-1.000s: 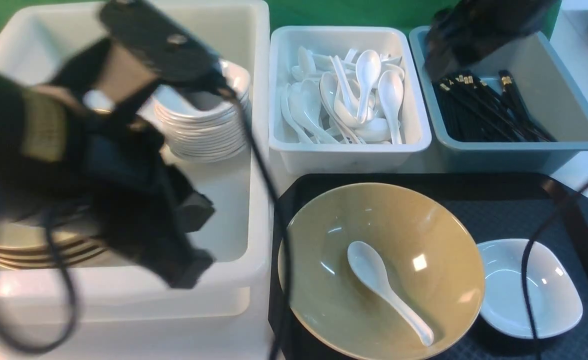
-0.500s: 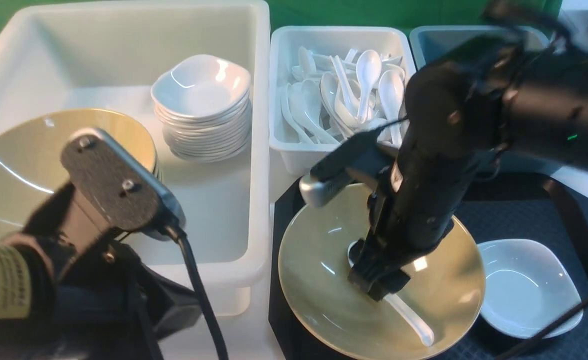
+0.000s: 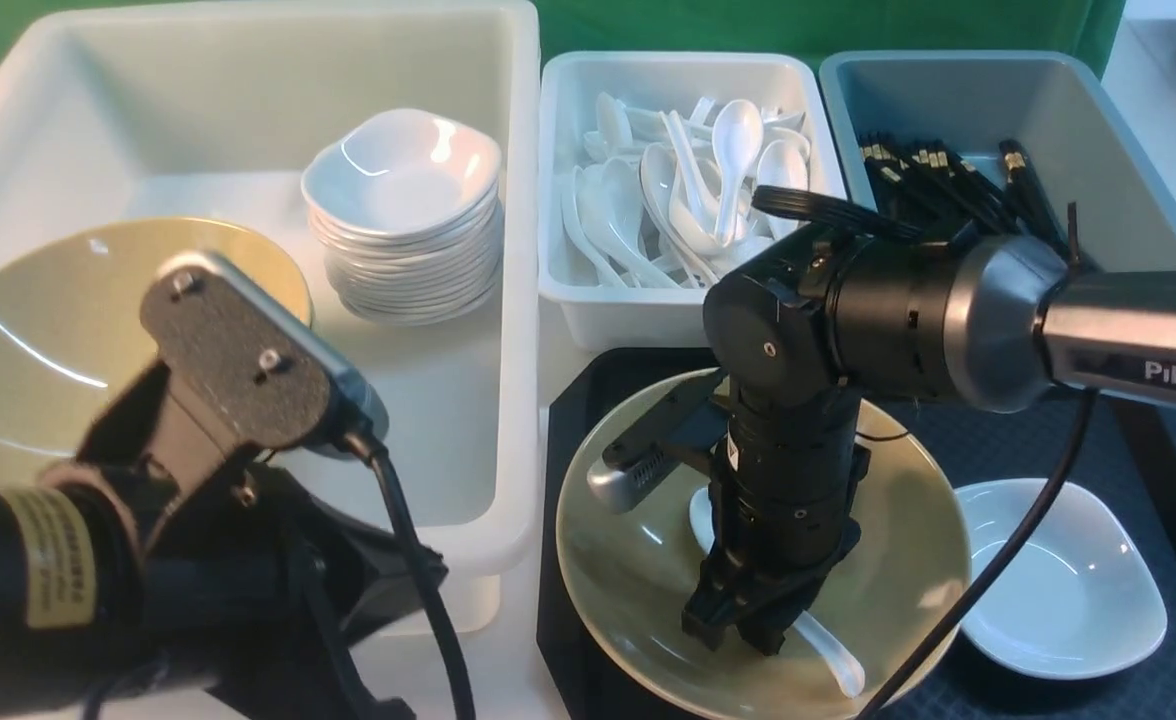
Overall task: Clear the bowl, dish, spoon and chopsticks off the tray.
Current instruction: Use the right arm to grab the soup spoon in the middle, then use the right arm to put the soup spoon into the small storage box in the middle
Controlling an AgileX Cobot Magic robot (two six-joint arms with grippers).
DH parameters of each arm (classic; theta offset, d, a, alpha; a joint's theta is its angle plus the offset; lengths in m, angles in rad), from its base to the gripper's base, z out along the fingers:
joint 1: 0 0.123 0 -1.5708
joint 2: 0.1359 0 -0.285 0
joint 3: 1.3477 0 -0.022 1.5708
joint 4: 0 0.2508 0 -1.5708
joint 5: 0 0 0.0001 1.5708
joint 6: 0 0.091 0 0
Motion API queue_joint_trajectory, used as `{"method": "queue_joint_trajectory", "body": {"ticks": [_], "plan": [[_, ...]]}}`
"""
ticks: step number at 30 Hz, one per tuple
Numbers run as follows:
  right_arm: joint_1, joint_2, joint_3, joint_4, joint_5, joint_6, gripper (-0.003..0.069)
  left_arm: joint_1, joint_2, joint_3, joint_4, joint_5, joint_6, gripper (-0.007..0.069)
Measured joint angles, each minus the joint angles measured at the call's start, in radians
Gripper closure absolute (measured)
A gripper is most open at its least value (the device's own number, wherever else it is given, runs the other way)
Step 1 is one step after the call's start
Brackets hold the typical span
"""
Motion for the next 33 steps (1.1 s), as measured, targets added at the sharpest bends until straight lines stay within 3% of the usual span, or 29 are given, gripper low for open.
{"method": "queue_joint_trajectory", "body": {"ticks": [1, 4, 6, 11, 15, 19, 22, 24, 26, 28, 33], "plan": [[0.0, -0.006, -0.012, -0.01, 0.004, -0.007, 0.0469, 0.0, 0.0, -0.023, 0.012, 0.019, 0.001, 0.0636], [0.0, -0.045, -0.078, -0.079, 0.01, -0.009, 0.0575, 0.0, 0.0, -0.081, 0.048, 0.066, 0.001, 0.0636], [-0.002, -0.069, -0.175, -0.167, 0.01, -0.009, 0.0576, 0.0, 0.0, -0.104, 0.077, 0.087, -0.002, 0.0636], [-0.054, -0.07, -0.375, -0.242, -0.081, 0.004, 0.0576, 0.0, 0.015, -0.112, 0.107, 0.102, -0.039, 0.0636], [-0.135, -0.01, -0.519, -0.262, -0.328, 0.131, 0.0573, 0.0, 0.075, -0.112, 0.084, 0.104, -0.057, 0.0636], [-0.18, 0.071, -0.583, -0.265, -0.47, 0.186, 0.0524, 0.0, 0.13, -0.112, 0.029, 0.104, -0.054, 0.0636], [-0.218, 0.162, -0.643, -0.265, -0.545, 0.282, 0.033, 0.0, 0.179, -0.112, -0.035, 0.105, -0.039, 0.0636], [-0.229, 0.182, -0.664, -0.265, -0.538, 0.317, 0.0249, 0.0, 0.194, -0.112, -0.054, 0.11, -0.029, 0.0636], [-0.235, 0.187, -0.702, -0.265, -0.475, 0.349, 0.014, 0.0, 0.208, -0.113, -0.065, 0.117, -0.023, 0.0636], [-0.239, 0.179, -0.739, -0.265, -0.389, 0.353, 0.0085, 0.0, 0.217, -0.117, -0.071, 0.128, -0.017, 0.0636], [-0.222, 0.115, -0.771, -0.263, -0.157, 0.248, 0.0084, 0.0, 0.259, -0.179, -0.075, 0.176, -0.012, 0.0636]]}}
